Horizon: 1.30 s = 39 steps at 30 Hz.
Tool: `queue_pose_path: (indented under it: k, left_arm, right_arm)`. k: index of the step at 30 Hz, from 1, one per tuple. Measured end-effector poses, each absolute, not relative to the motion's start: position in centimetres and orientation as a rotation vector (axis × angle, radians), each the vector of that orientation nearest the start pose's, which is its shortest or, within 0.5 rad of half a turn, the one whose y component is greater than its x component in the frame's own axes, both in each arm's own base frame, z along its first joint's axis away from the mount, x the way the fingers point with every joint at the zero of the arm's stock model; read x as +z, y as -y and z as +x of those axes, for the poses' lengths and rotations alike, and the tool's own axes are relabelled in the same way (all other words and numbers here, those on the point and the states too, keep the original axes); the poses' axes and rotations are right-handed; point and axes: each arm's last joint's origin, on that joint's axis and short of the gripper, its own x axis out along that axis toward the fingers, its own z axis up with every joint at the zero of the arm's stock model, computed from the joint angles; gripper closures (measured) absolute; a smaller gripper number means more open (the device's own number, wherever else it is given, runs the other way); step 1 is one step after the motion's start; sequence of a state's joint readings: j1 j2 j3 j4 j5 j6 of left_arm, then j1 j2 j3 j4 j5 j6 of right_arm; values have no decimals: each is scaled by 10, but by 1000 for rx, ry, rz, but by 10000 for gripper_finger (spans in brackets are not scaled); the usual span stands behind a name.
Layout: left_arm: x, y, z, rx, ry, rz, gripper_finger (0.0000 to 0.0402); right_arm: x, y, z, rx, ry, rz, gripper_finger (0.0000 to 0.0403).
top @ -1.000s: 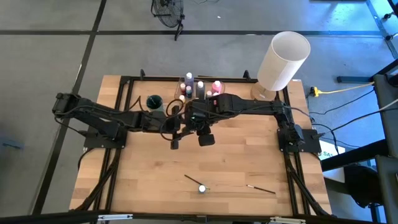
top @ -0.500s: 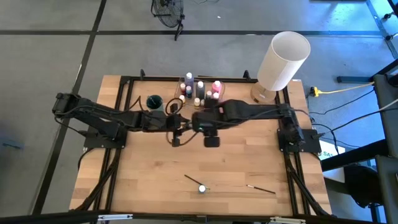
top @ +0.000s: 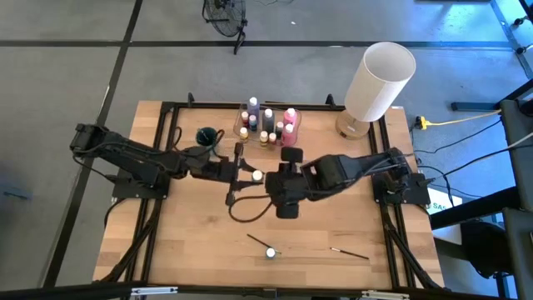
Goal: Pick & Place Paint Supplies
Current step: Put the green paint bottle into the transparent bin
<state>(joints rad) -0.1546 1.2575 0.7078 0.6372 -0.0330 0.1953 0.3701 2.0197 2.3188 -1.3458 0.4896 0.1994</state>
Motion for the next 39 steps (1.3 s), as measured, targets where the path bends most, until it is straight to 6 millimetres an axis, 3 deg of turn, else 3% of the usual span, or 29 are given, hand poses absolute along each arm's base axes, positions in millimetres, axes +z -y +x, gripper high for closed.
queue_pose_path:
  k: [9, 19, 25, 32, 39]
  left_arm:
    - [302, 72, 257, -123, 203, 252, 293]
    - [308, 87, 250, -88, 253, 290, 293]
    - [312, 89, 248, -89, 299, 286, 293]
    - [318, 89, 245, -79, 361, 298, 293]
    - [319, 90, 245, -94, 372, 298, 292]
  right_arm:
    - [398, -149, 381, -132, -799, -276, 229]
    - [404, -152, 390, -24, -716, -300, 133]
    - [410, -154, 395, 2, -642, -312, 103]
    - [408, -154, 403, 1, -608, -311, 112]
    - [401, -155, 411, 6, -606, -338, 164]
